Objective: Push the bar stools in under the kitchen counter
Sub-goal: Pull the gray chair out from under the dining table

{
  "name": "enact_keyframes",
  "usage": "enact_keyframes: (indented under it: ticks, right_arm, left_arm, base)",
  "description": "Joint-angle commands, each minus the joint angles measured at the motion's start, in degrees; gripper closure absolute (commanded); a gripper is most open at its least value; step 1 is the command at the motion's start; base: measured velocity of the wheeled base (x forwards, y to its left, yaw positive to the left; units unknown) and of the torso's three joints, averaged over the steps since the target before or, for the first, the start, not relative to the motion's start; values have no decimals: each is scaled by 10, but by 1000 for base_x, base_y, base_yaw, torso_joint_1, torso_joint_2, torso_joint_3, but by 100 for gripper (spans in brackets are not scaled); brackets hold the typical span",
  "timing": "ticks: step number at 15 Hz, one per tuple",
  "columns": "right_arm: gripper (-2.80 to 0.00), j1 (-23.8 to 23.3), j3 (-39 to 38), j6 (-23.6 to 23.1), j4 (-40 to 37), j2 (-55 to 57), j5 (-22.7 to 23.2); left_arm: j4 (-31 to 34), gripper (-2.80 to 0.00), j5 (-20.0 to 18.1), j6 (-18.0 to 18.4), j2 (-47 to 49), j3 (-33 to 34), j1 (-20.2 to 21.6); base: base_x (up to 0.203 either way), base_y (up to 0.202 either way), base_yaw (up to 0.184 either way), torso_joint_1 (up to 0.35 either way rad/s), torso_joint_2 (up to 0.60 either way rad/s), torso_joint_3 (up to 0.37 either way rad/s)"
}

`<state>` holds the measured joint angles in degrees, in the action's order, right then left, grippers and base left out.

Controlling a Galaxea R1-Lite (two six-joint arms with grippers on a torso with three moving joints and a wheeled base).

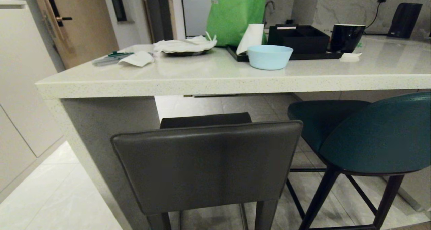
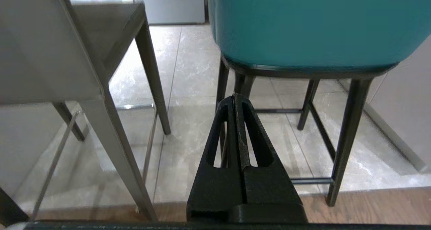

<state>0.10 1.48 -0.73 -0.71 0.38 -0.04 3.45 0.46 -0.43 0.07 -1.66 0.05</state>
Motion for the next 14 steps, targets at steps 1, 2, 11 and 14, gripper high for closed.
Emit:
enact_keyframes:
  ticks: [1, 2, 11, 14]
  right_arm:
    - [0, 1, 29, 4, -6, 29, 0]
    - [0, 1, 52, 15, -9, 74, 2]
    - [0, 46, 65, 21, 369, 596, 50]
    - [0, 128, 53, 37, 449, 631, 64]
  left_arm:
    - [1, 0, 1, -4, 12, -27, 1]
    - [0, 0, 0, -15, 43, -51, 0]
    - [-452, 0, -6, -54, 624, -47, -98]
    - [-667, 0, -15, -56, 760, -23, -113]
  base:
    - [0, 0, 0, 0, 0, 0]
    - [0, 0, 0, 0, 0, 0]
    - [0, 0, 0, 0, 0, 0]
    - [0, 0, 0, 0, 0, 0]
